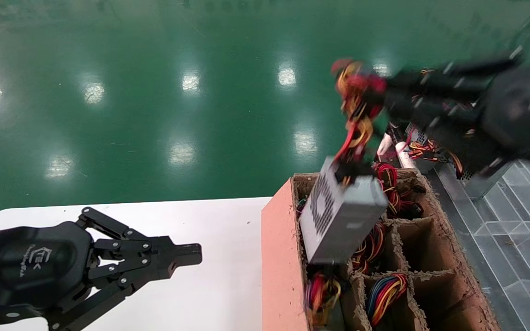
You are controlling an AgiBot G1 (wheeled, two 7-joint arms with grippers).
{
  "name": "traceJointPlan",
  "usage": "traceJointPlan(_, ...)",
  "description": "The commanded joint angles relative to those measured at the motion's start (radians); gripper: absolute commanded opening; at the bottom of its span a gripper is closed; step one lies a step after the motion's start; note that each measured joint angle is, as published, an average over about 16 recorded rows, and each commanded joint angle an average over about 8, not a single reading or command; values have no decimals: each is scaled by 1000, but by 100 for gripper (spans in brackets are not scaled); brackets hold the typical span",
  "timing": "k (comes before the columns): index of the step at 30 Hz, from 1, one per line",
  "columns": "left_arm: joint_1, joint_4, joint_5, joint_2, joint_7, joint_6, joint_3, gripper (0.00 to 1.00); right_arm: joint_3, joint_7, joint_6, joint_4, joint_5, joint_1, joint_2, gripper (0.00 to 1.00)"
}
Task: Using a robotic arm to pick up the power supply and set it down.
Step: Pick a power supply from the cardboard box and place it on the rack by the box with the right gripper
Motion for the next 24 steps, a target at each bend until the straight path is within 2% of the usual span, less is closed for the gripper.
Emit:
traceJointPlan(1, 0, 0, 0, 0, 0, 0, 0, 0, 17, 0, 4, 19, 6, 31, 16, 0)
traceJointPlan(7, 0, 0, 0, 0, 0, 0, 0, 0, 52, -7, 27, 17, -3, 111, 56, 0)
traceJointPlan(12, 0, 0, 0, 0, 0, 0, 0, 0, 70, -9, 46, -7, -29, 140, 101, 0)
traceJointPlan(18, 0, 0, 0, 0, 0, 0, 0, 0, 87, -8, 39, -65, -51, 122, 179, 0)
traceJointPlan(24, 0, 0, 0, 0, 0, 0, 1, 0, 108, -21, 3, -170, -47, 50, 267, 0)
